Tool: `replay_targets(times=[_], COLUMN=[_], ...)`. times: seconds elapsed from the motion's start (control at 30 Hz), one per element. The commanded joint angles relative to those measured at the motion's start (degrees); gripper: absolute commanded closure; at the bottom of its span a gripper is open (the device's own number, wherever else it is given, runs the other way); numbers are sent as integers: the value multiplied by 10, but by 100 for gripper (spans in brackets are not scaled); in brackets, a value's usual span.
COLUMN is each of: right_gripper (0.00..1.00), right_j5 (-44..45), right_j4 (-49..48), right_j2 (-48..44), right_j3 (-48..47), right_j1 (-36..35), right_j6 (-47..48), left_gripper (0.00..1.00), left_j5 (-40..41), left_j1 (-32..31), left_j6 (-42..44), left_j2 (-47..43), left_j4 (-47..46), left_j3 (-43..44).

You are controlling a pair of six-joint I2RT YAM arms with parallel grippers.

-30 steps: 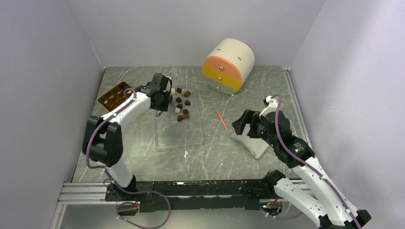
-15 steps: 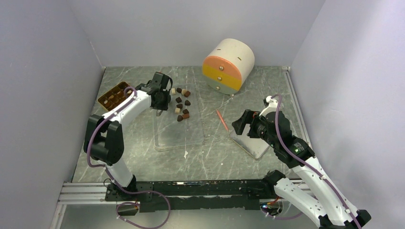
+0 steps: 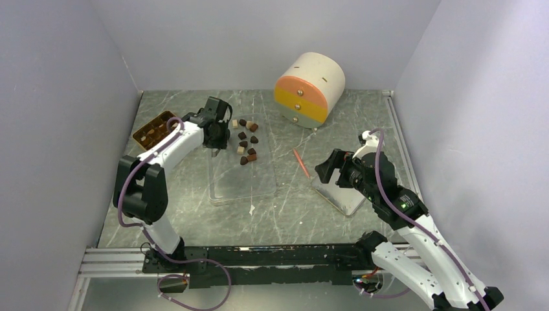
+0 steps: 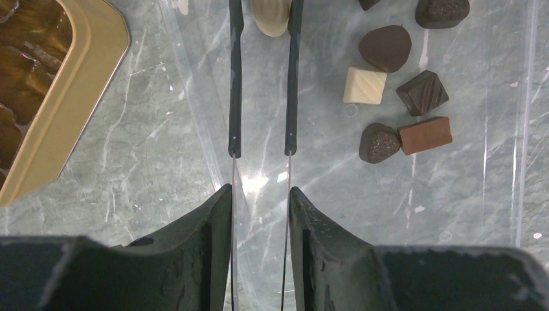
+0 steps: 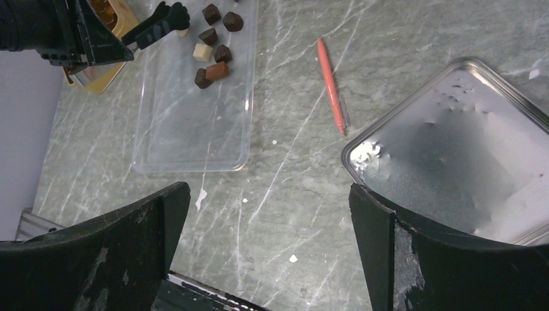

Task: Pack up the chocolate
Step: Pick up the fake chocolate from the plate.

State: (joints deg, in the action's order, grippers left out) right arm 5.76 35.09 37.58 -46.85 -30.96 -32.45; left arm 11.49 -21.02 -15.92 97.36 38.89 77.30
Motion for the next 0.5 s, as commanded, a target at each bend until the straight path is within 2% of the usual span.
replay_targets(times=[0.0,0.47], right_gripper=[1,1], right_j5=[12,12], right_j4=[-7,-6], right_j2=[-7,-10], right_j3=[-5,-1], right_j1=[-2,-2], right_j6=[10,10], left_gripper=[61,72], left_j5=[-13,-51], left_j1=[7,8], left_j6=[-12,-13], left_j2=[4,-19], left_j4=[-1,14], left_j3=[13,23])
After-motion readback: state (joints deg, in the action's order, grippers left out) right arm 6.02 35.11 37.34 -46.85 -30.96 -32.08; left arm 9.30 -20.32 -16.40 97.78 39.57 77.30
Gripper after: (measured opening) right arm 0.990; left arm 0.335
